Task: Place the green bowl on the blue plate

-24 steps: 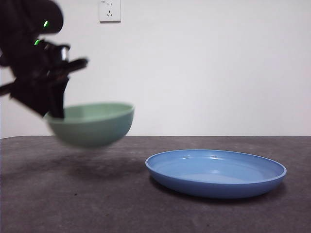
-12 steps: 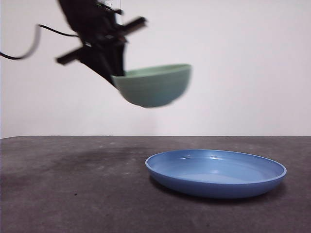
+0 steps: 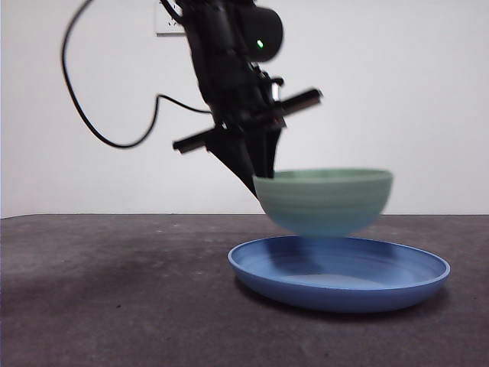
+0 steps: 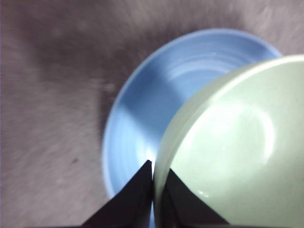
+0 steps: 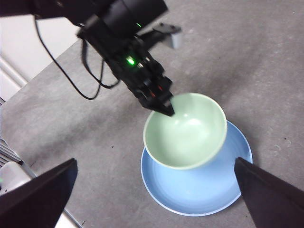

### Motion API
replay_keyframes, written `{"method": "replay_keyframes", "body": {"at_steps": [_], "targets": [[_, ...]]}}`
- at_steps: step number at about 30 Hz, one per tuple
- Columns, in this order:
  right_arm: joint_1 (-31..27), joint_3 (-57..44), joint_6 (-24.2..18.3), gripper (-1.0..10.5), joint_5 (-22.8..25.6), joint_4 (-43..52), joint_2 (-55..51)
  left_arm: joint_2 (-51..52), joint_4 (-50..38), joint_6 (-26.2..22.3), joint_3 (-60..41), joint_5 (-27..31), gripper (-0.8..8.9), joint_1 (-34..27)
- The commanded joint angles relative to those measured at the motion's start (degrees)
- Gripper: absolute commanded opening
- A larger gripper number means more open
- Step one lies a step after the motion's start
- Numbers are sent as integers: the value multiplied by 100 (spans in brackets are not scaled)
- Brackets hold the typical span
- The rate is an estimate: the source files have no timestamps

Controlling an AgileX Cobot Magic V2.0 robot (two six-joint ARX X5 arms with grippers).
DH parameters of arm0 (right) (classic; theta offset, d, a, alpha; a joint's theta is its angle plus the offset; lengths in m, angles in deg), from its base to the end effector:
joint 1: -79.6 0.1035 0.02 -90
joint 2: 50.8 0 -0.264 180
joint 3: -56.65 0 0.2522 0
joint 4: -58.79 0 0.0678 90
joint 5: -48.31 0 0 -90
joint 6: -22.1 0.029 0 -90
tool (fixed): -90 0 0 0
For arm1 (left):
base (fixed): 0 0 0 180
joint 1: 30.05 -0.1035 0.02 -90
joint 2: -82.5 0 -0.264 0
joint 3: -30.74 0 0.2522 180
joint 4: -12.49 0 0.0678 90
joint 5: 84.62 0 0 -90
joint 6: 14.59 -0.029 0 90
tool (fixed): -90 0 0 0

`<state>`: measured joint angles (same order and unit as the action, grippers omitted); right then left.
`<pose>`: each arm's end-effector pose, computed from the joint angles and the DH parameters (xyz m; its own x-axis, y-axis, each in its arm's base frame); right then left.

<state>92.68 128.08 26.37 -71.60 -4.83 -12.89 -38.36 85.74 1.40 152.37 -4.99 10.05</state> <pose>0.0964 0.0373 0.3584 0.6176 0.6554 -0.4347 -0.5783 0.7531 0.3138 0.3306 -0.2852 0.2417 0.1106 -0.3284 -0.9380 0.4480 0.8590 -0.2479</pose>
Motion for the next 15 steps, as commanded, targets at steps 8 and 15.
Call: {"method": "replay_keyframes", "body": {"at_steps": [8,15], "targets": [[20,92,-68,625,0,48,20,-772,221,-201,393,7,15,175],[20,92,-70,625,2,50,20,-774,234,-203,396,7,29,155]]}}
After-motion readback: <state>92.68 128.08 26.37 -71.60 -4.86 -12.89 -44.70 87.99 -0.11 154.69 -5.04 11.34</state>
